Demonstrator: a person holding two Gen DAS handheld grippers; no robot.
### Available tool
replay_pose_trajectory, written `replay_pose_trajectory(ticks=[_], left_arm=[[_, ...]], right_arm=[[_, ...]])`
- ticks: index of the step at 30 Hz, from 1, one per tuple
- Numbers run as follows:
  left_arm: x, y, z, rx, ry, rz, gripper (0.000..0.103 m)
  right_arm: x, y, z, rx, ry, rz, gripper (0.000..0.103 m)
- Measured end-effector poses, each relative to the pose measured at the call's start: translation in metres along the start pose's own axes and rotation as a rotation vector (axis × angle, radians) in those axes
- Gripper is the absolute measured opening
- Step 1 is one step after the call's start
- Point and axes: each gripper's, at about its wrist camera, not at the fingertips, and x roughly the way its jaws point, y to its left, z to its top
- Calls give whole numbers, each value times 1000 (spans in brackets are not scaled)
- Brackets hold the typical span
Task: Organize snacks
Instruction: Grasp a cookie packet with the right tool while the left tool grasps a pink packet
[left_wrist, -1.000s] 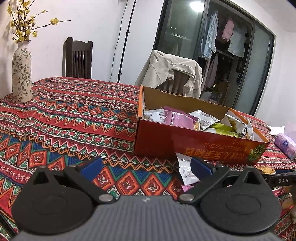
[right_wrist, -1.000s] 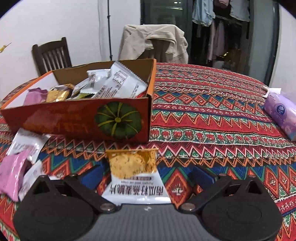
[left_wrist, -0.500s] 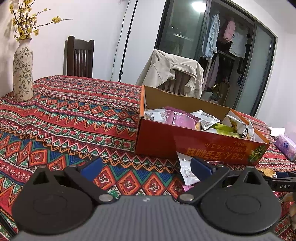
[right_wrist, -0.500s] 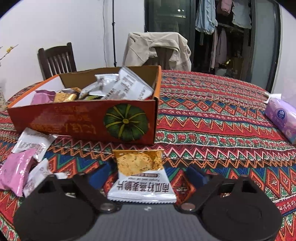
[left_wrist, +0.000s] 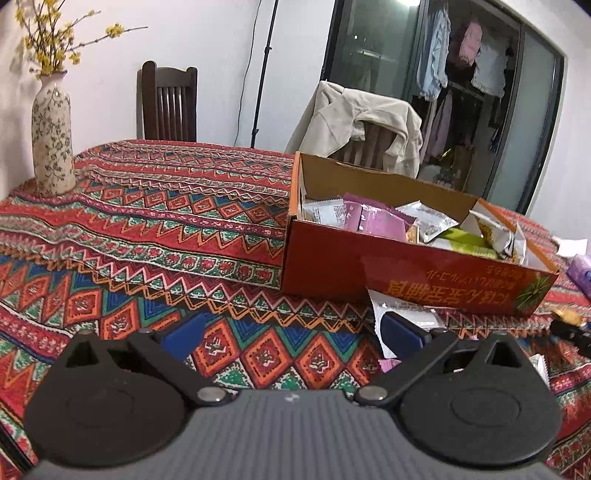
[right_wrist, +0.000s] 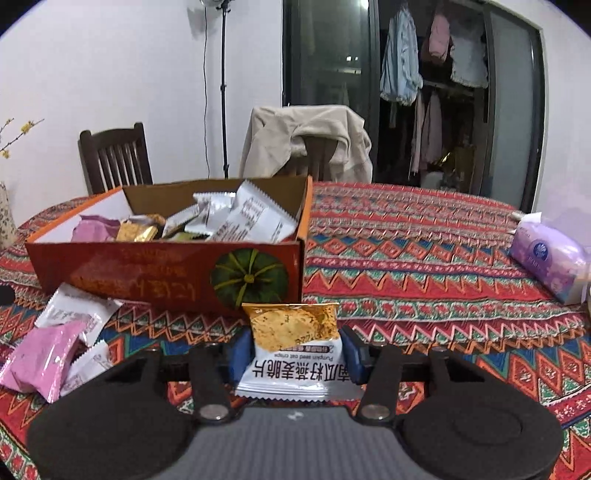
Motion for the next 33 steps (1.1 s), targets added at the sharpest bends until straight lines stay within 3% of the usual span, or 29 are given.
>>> replay_pose_trajectory(ticks=[17, 21, 24, 26, 33], left_arm=[[-6, -98, -10, 103, 71, -88, 103], [4, -113, -17, 127, 97, -64, 103], [12, -117, -22, 129, 122, 17, 103], [17, -115, -27, 104, 154, 31, 103], [19, -110, -31, 85, 164, 89, 103]], right_arm=[[-17, -4, 0, 22, -87, 56, 50], [-20, -5, -1, 24, -94, 69, 50], [-20, -5, -1, 24, -94, 78, 50], [-21, -5, -1, 24, -97, 85, 50], [-23, -5, -1, 23, -102, 97, 50]])
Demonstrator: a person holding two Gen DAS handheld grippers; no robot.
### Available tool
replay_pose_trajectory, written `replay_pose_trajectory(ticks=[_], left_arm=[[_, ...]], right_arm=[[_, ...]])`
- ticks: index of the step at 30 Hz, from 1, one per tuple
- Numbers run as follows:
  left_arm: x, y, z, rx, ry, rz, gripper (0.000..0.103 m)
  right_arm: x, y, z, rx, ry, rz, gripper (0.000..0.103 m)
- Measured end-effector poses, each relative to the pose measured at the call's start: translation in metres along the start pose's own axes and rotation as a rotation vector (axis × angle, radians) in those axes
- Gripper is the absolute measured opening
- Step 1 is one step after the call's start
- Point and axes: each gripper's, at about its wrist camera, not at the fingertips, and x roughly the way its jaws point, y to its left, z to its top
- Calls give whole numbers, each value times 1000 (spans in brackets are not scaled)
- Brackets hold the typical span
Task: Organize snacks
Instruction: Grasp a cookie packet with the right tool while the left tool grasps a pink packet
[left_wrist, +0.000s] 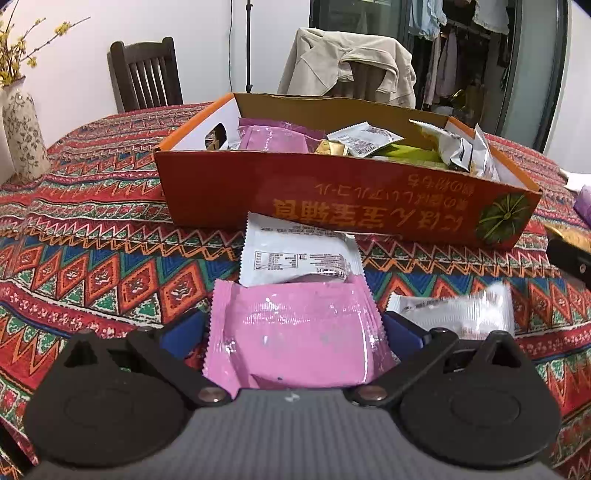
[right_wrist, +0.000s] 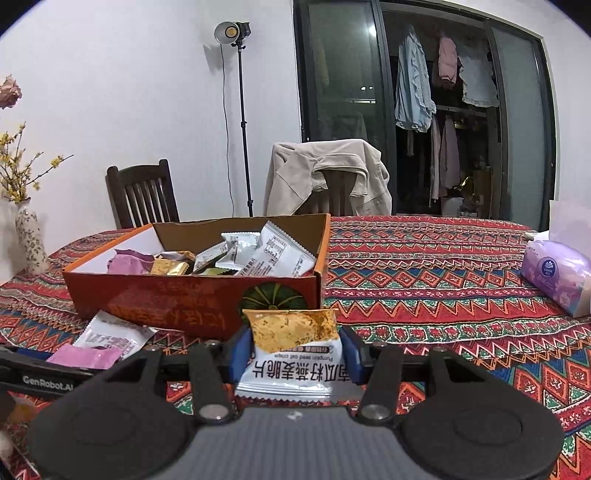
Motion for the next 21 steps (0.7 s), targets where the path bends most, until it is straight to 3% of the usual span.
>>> replay_pose_trajectory(ticks=[4, 6, 12, 21], left_arm=[[-2, 1, -1, 0, -8, -5, 99], [-4, -1, -1, 14, -17, -12, 88], [-14, 5, -4, 2, -42, -47, 74], [-34, 15, -5, -4, -88, -89, 72]], right_arm=[[2, 0, 0, 4, 9, -6, 50], [3, -1, 0, 9, 17, -9, 50], [3, -2, -1, 17, 19, -3, 50], [0, 0, -1, 7, -11, 1, 50]])
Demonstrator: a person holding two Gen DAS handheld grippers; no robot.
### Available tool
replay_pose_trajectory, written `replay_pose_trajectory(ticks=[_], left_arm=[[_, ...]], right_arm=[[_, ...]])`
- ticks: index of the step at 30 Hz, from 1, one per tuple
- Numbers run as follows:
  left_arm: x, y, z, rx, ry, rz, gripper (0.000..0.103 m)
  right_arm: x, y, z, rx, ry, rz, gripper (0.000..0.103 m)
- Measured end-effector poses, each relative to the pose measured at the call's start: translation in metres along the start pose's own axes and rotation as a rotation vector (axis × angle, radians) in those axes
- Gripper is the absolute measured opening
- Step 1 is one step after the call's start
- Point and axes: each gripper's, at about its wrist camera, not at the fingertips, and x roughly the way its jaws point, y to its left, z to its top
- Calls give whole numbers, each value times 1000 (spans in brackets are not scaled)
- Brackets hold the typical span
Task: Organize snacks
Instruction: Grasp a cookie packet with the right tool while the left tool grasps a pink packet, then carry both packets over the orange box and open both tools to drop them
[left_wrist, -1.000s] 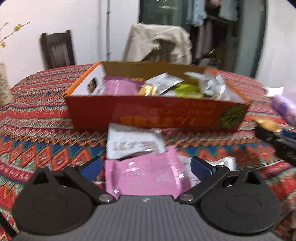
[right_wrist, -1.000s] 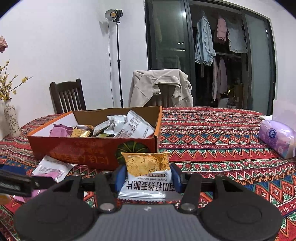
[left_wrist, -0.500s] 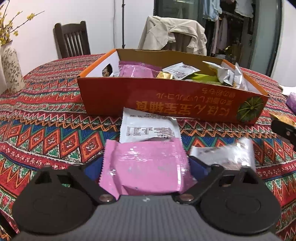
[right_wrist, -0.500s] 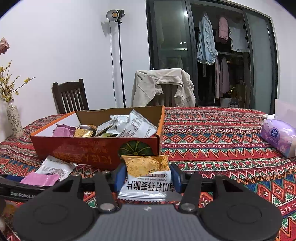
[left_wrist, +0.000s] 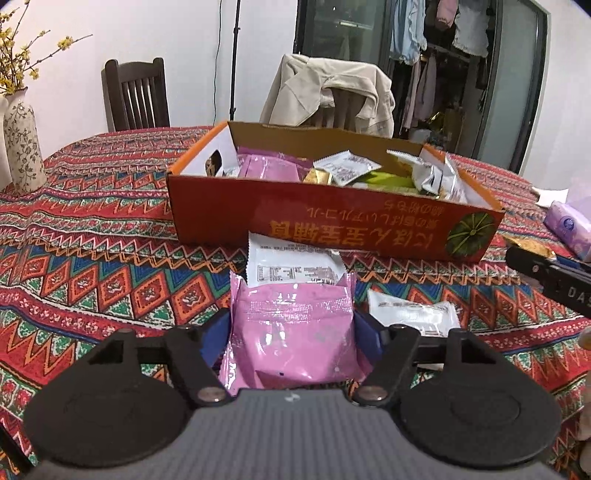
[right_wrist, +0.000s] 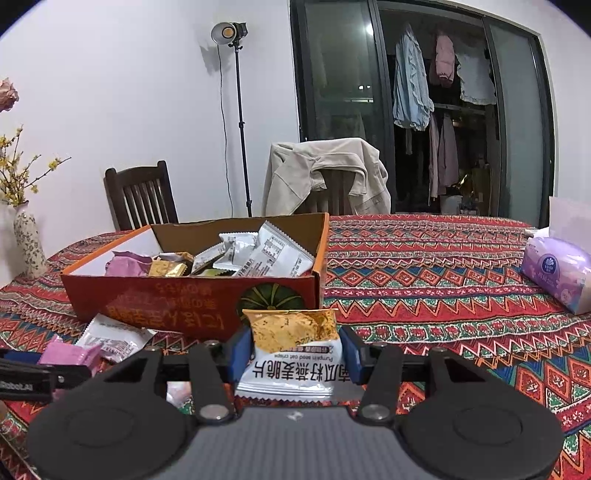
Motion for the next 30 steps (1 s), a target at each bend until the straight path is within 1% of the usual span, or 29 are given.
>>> replay_pose_trajectory(ticks=[6, 11, 17, 21, 28, 30], left_arm=[[-12, 1, 6, -1, -36, -24, 72], [-21, 1, 21, 1, -98, -65, 72], [-27, -4, 52, 11, -193, -81, 72], [-28, -6, 77, 9, -263, -85, 72], [-19, -10, 114, 21, -359, -84, 72], [-16, -10, 123, 22, -389, -72, 72]], right_arm=[[-6, 2, 2, -5, -43, 14, 50], [-11, 6, 12, -12, -82, 25, 50], [-12, 15, 33, -1, -80, 18, 50], [-8, 25, 54, -3, -93, 27, 50], [10, 46, 88, -17, -111, 25, 50], [18, 52, 96, -17, -109, 25, 50]])
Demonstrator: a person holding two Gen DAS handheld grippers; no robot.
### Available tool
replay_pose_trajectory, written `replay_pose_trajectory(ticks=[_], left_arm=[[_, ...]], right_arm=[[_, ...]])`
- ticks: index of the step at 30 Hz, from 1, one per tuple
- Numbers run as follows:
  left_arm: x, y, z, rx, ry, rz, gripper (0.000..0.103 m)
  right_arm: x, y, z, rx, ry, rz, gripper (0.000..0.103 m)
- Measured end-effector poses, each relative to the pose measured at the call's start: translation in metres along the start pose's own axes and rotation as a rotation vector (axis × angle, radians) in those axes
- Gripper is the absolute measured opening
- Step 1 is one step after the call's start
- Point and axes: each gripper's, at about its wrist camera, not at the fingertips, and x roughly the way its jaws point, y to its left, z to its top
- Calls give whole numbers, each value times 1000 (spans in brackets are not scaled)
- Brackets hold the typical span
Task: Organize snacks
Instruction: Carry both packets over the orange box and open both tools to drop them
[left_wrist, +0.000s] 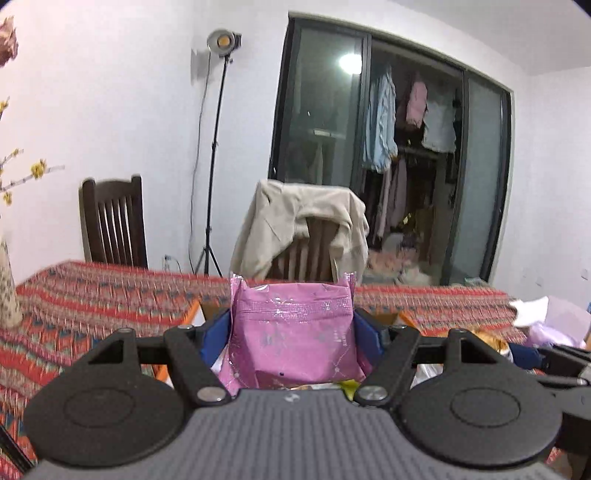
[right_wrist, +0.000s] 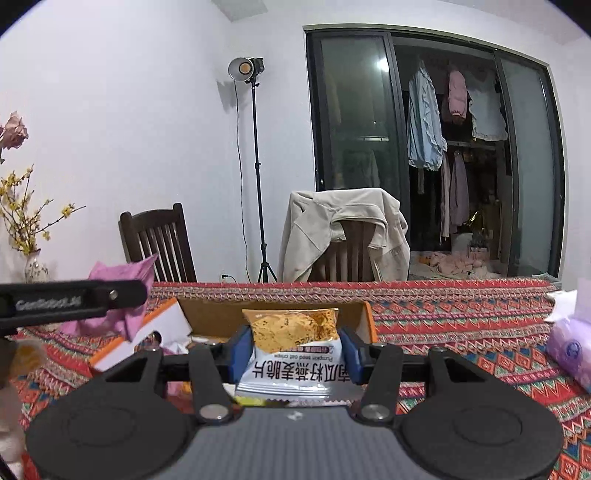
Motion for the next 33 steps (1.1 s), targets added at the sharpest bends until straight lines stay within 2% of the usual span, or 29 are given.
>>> replay_pose_trajectory(ticks=[5, 13, 18, 23, 33], left_arm=[[20, 5, 7, 3, -46, 12, 72], [66, 25, 9, -15, -63, 62, 72], [88, 43, -2, -70, -38, 79, 72], [103, 59, -11, -77, 3, 81, 72], [108, 55, -22, -28, 40, 76, 72]], right_arm=[[23, 14, 12, -3, 12, -10, 50], [70, 30, 24, 9, 30, -37, 50], [96, 29, 23, 39, 34, -53, 50], [106, 24, 6, 53, 19, -51, 50], [120, 16, -9, 56, 77, -14, 50]])
